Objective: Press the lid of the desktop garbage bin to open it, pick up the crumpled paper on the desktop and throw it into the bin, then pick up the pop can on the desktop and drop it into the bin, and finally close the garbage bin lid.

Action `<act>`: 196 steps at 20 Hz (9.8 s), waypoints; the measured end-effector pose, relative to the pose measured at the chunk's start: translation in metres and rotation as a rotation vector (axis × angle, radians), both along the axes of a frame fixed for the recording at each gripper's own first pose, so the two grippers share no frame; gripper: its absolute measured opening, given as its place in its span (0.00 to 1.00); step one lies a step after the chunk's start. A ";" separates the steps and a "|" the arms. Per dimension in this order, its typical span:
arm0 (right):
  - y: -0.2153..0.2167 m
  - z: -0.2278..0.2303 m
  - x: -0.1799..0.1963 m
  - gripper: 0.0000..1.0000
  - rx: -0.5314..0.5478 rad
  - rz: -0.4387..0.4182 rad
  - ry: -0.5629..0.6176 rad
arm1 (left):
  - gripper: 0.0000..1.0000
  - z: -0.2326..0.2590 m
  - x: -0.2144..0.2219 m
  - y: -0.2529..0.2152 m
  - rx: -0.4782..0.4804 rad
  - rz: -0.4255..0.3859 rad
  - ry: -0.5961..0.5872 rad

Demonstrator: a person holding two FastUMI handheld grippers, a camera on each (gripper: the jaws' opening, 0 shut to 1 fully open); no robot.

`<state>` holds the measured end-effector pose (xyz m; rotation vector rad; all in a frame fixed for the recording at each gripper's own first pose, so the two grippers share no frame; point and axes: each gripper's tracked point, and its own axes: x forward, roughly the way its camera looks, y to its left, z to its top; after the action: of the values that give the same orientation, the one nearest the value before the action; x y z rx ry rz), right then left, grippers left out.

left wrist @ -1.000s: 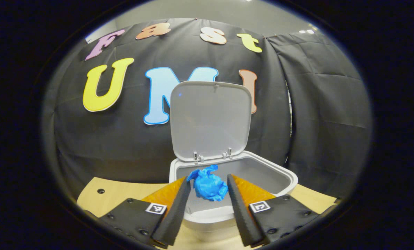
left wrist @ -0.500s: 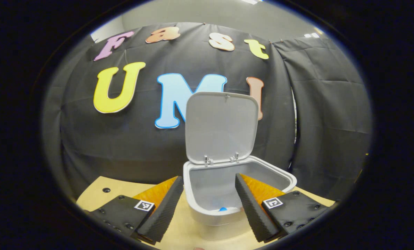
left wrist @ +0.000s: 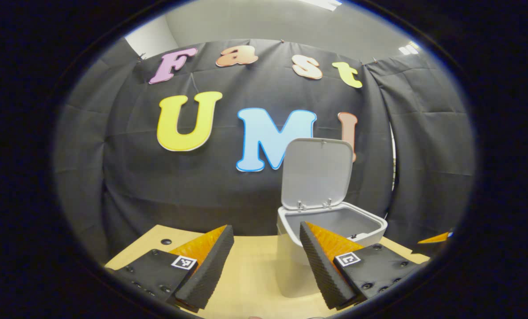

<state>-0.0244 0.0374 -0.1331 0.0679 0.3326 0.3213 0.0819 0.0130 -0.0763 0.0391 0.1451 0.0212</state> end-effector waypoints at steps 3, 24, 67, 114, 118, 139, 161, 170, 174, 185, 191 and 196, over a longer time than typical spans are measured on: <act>0.039 -0.033 -0.012 0.96 -0.032 0.144 0.085 | 0.95 0.012 -0.021 0.024 -0.006 0.049 -0.006; 0.093 -0.151 -0.059 0.96 -0.121 0.377 0.515 | 0.95 0.011 -0.053 0.068 -0.005 0.145 0.006; -0.015 0.097 0.105 0.84 0.115 -0.104 -0.240 | 0.95 0.026 -0.048 0.064 0.004 0.135 -0.043; -0.032 0.200 0.259 0.90 -0.027 -0.243 -0.340 | 0.95 0.028 -0.075 0.067 -0.011 0.127 -0.034; -0.023 0.212 0.278 0.90 -0.035 -0.246 -0.363 | 0.95 0.034 -0.070 0.072 -0.008 0.131 -0.046; -0.001 0.178 0.254 0.88 -0.159 -0.235 -0.270 | 0.95 0.057 -0.089 0.090 0.050 0.204 -0.066; 0.036 0.050 0.200 0.85 0.011 -0.058 0.021 | 0.95 0.050 -0.097 0.123 0.034 0.255 -0.066; 0.036 0.038 0.200 0.85 0.023 -0.097 -0.071 | 0.95 0.044 -0.092 0.133 0.014 0.251 -0.051; 0.036 0.033 0.200 0.85 0.002 -0.093 -0.123 | 0.95 0.040 -0.091 0.133 0.006 0.246 -0.045; 0.027 0.026 0.206 0.95 -0.011 -0.115 -0.181 | 0.95 0.028 -0.074 0.122 -0.001 0.199 -0.021; 0.026 0.024 0.206 0.95 -0.026 -0.167 -0.213 | 0.95 0.018 -0.062 0.119 -0.009 0.171 -0.003; 0.027 0.026 0.204 0.96 -0.028 -0.181 -0.263 | 0.95 0.014 -0.054 0.121 -0.013 0.158 0.008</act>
<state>0.1800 0.0643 -0.1071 0.0275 0.0685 0.1433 0.0283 0.1343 -0.0627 0.0147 0.1556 0.1774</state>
